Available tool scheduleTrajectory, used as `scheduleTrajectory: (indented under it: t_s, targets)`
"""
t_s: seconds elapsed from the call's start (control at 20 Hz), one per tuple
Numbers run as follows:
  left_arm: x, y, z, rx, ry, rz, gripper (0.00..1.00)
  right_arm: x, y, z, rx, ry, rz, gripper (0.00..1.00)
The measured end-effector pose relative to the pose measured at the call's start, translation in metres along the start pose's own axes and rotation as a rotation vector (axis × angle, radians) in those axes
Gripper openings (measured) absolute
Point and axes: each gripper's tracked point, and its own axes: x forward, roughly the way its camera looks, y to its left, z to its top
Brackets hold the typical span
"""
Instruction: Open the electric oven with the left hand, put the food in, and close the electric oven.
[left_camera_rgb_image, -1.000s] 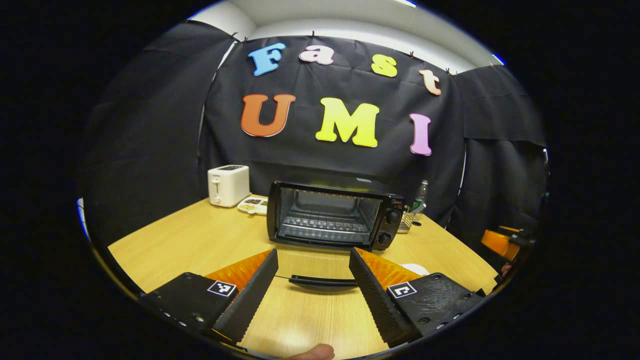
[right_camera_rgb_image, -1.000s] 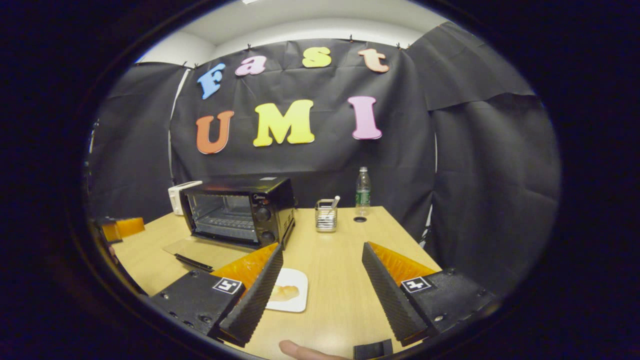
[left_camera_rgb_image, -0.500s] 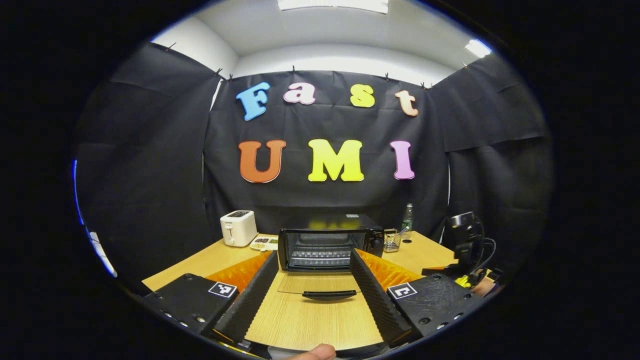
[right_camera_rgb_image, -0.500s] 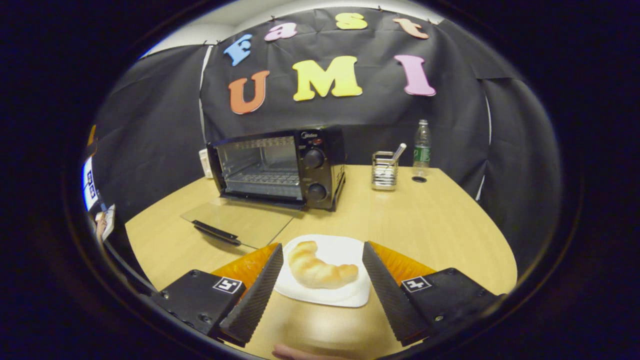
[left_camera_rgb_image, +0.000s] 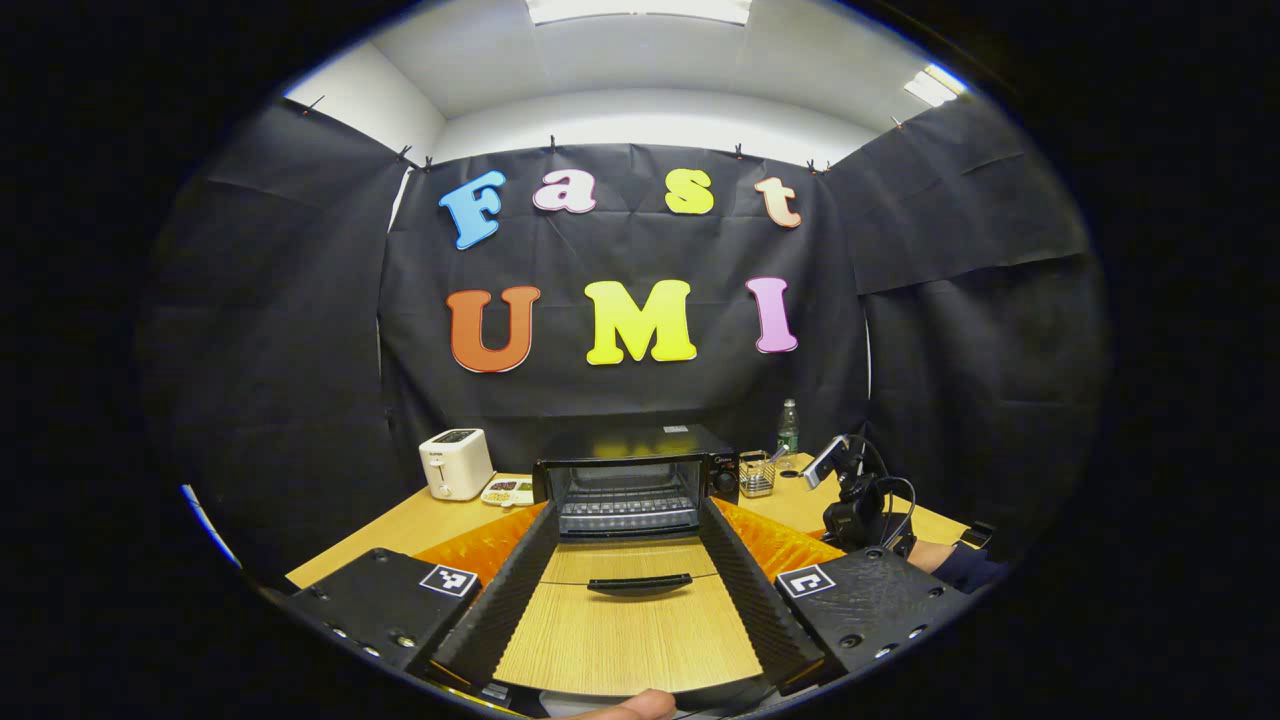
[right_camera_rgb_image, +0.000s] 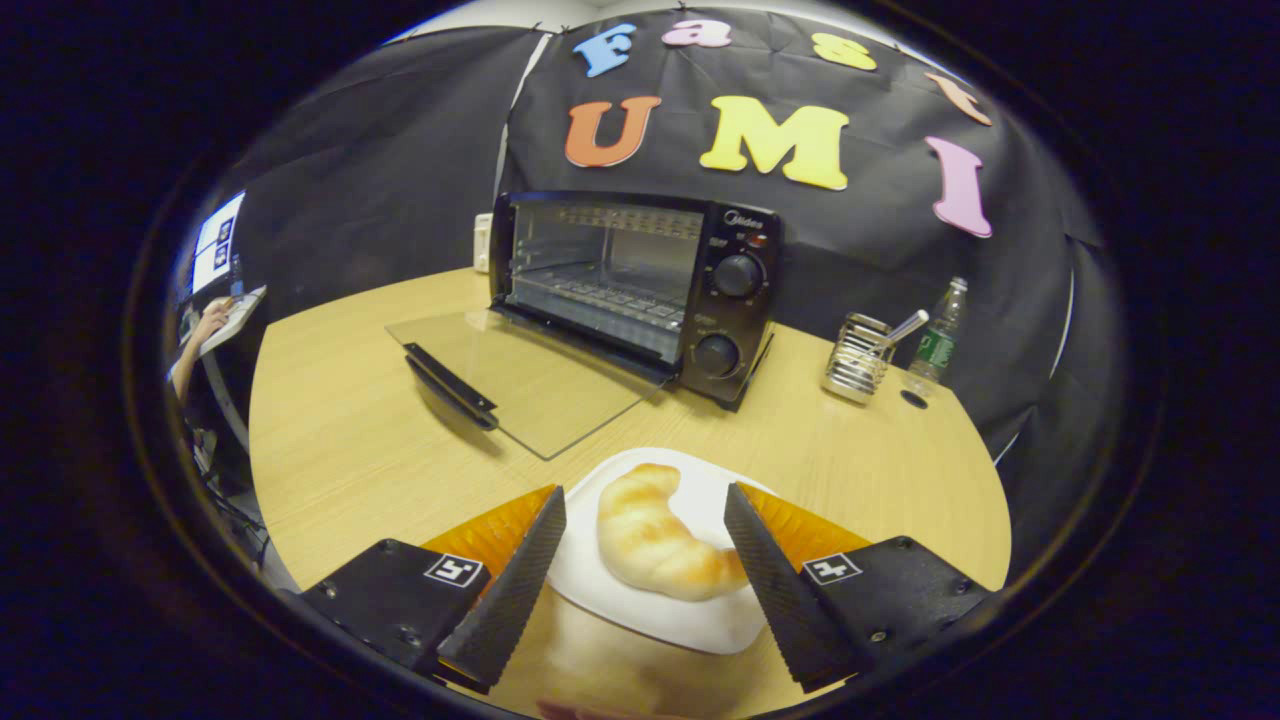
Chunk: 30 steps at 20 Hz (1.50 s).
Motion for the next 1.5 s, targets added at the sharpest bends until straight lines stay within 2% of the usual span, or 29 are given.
scheduleTrajectory:
  t_s: [0.1,0.2,0.3,0.45,0.6,0.8,0.9,1.0,1.1,1.25,1.5]
  targets:
    - [0.005,0.000,-0.003,-0.005,0.008,-0.001,0.93,0.008,-0.001,-0.006,0.049,0.038,-0.006,1.00]
    - [0.008,-0.004,-0.007,-0.006,0.018,-0.011,0.93,0.011,-0.006,-0.007,0.089,0.056,-0.027,0.92]
    - [0.011,-0.006,-0.011,0.004,0.022,-0.023,0.93,0.015,-0.005,-0.008,0.100,0.076,-0.018,0.77]
    - [0.014,-0.007,-0.017,0.021,0.031,-0.033,0.93,0.013,-0.003,-0.007,0.127,0.102,-0.001,0.67]
    - [0.013,-0.004,-0.019,0.019,0.030,-0.031,0.93,0.006,0.007,-0.002,0.192,0.141,0.052,0.56]
    - [0.015,0.006,-0.024,-0.003,0.032,-0.028,0.93,0.010,0.013,-0.006,0.192,0.200,0.071,0.53]
    - [0.016,0.012,-0.029,-0.008,0.039,-0.020,0.93,0.012,0.012,-0.003,0.218,0.205,0.068,0.44]
    - [0.014,0.014,-0.030,-0.014,0.040,-0.020,0.93,0.012,0.012,0.001,0.255,0.197,0.068,0.36]
    - [0.010,0.017,-0.029,-0.019,0.036,-0.022,0.93,0.007,0.012,0.005,0.298,0.175,0.071,0.33]
    - [0.006,0.023,-0.026,-0.020,0.024,-0.015,0.93,-0.003,0.008,0.019,0.349,0.123,0.053,0.32]
    - [-0.006,0.037,-0.017,-0.020,-0.018,-0.004,0.93,-0.020,0.019,0.068,0.459,-0.012,0.060,0.32]
